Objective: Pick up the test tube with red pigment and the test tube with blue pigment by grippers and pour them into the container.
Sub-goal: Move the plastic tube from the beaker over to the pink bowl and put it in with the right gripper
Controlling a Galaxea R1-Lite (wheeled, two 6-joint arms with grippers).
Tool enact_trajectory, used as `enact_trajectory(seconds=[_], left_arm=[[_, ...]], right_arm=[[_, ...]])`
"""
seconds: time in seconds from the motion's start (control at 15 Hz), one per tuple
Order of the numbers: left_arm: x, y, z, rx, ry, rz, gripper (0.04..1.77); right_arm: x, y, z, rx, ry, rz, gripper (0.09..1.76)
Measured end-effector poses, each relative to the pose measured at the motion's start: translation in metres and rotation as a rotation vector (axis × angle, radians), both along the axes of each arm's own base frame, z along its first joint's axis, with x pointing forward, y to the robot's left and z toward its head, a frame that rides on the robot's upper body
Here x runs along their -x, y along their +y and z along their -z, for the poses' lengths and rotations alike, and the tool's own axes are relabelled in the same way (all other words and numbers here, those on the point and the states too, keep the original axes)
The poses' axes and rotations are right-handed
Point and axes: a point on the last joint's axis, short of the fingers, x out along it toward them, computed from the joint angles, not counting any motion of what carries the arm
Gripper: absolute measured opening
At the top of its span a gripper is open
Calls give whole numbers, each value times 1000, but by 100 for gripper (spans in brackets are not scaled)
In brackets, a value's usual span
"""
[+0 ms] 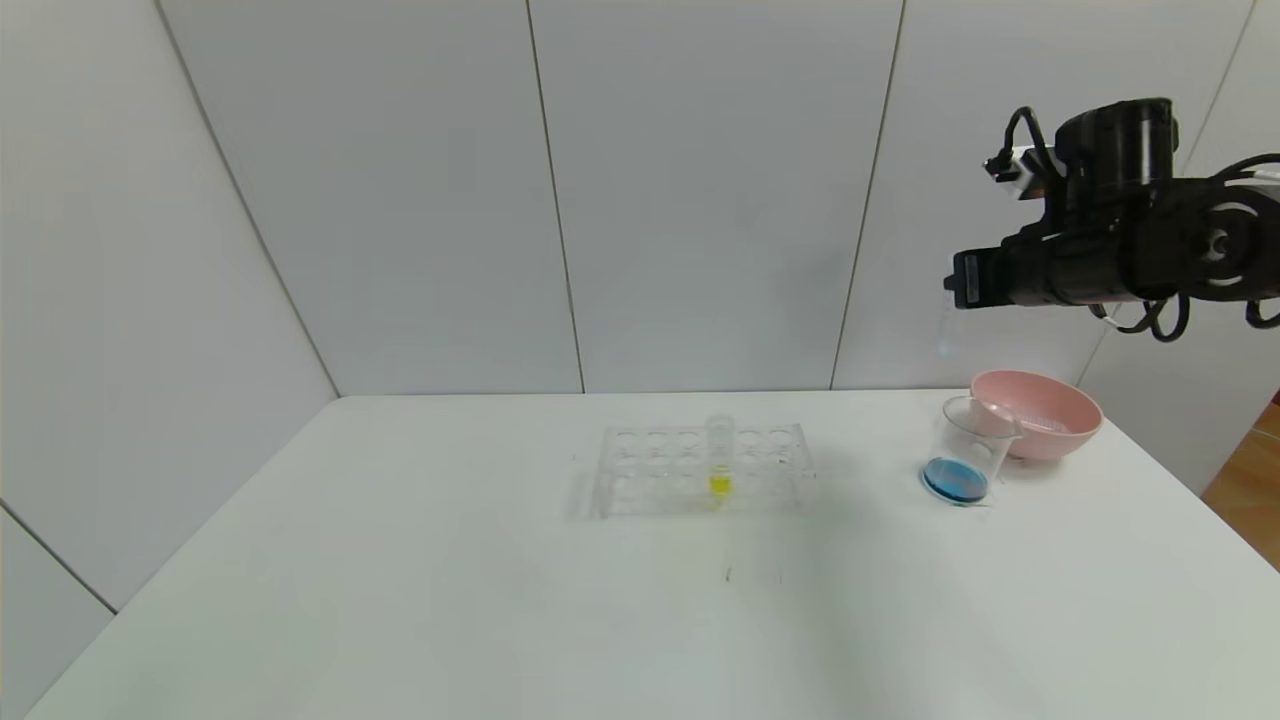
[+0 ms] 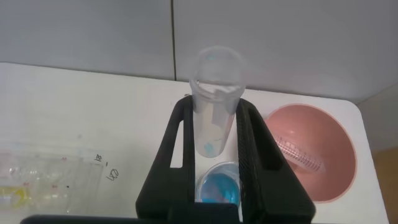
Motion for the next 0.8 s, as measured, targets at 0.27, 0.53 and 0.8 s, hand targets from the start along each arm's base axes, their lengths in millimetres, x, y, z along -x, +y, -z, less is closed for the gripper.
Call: enact_trajectory(seconds=[0.27,0.53,0.8], left_arm=[[0,0,0,0,0,0,176],[0,0,0,0,0,0,176],[0,0,0,0,0,0,176]], right_arm=[[24,-9,5,-46,-147,-14,47],[54,-25,11,-53,-193,18,47],[56,-68,14,-61,-198,108,47]])
